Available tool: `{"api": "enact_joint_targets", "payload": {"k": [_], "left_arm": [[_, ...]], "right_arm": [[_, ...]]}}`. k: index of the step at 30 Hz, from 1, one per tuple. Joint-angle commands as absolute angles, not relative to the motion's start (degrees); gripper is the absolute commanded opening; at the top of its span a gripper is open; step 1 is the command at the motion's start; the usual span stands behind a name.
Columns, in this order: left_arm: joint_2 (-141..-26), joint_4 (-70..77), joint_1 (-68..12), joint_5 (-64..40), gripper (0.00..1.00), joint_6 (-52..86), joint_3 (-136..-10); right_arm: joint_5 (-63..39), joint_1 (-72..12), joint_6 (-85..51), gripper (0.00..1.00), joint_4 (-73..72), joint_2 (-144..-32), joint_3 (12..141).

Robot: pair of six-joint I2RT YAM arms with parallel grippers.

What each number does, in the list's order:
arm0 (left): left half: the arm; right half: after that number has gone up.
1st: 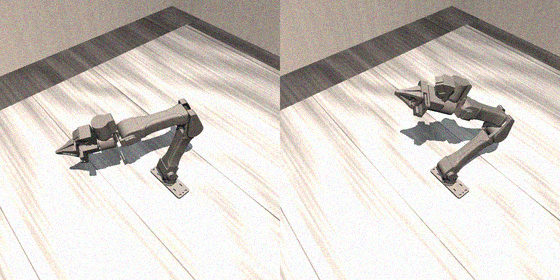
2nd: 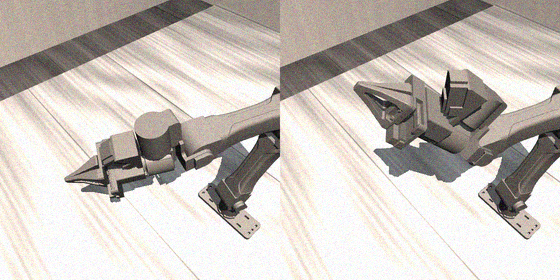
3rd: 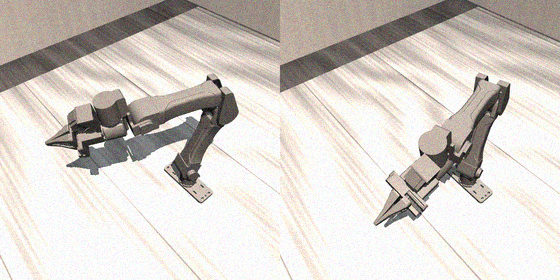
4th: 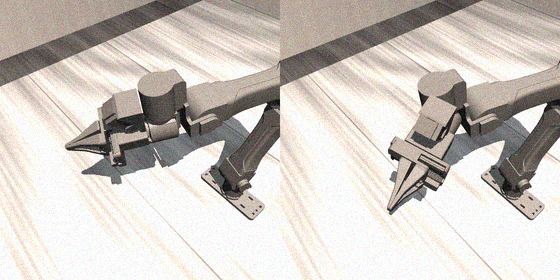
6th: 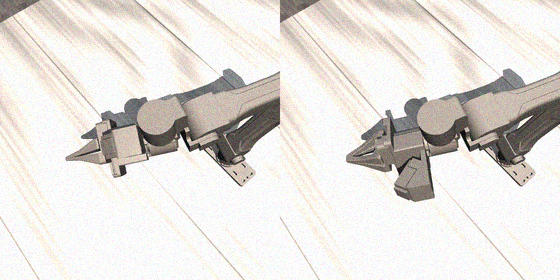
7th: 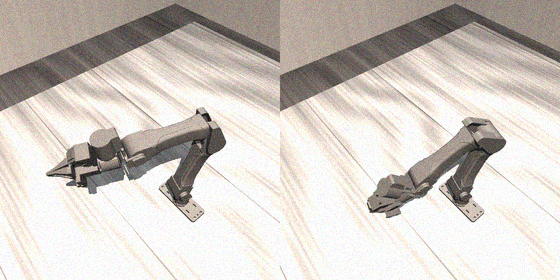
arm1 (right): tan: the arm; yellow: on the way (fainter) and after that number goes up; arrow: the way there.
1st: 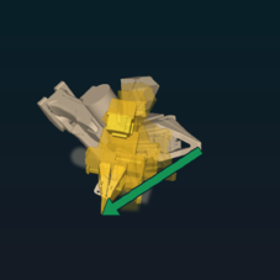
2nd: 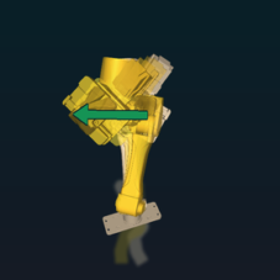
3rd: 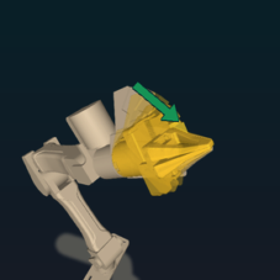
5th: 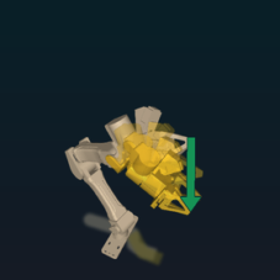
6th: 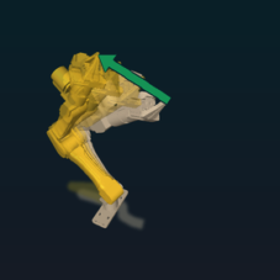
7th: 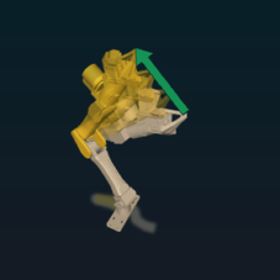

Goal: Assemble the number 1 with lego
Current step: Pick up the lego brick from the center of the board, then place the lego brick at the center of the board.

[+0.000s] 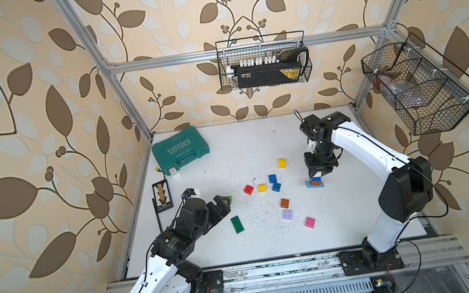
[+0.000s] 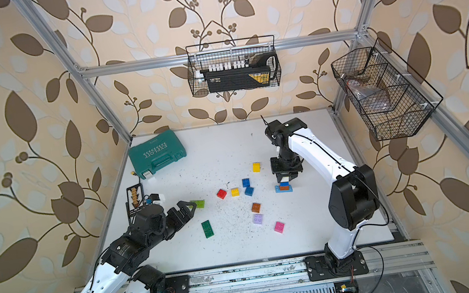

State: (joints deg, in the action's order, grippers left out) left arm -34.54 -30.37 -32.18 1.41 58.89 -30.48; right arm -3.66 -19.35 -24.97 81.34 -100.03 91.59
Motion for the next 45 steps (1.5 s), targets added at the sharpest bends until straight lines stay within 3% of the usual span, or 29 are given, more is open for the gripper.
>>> {"api": "enact_joint_targets", "payload": {"k": [1, 9, 38, 45], "left_arm": [[-32.82, -29.0, -31.69, 1.49, 0.99, 58.71, -29.2], [-32.72, -28.81, -31.64, 0.97, 0.99, 57.66, -29.62], [-33.74, -28.35, -31.64, 1.16, 0.99, 57.74, -29.56], [-34.01, -28.42, -31.63, 1.15, 0.99, 57.66, -29.79]], "right_arm": [[-5.42, -19.16, -23.17, 0.05, 86.12, -103.3, 93.15], [-0.99, -19.05, -22.18, 0.04, 91.7, -110.56, 96.6], [-11.34, -17.84, -18.27, 0.06, 89.21, -128.64, 99.78], [-11.07, -17.58, -19.33, 0.25, 87.99, -128.22, 99.5]]}}
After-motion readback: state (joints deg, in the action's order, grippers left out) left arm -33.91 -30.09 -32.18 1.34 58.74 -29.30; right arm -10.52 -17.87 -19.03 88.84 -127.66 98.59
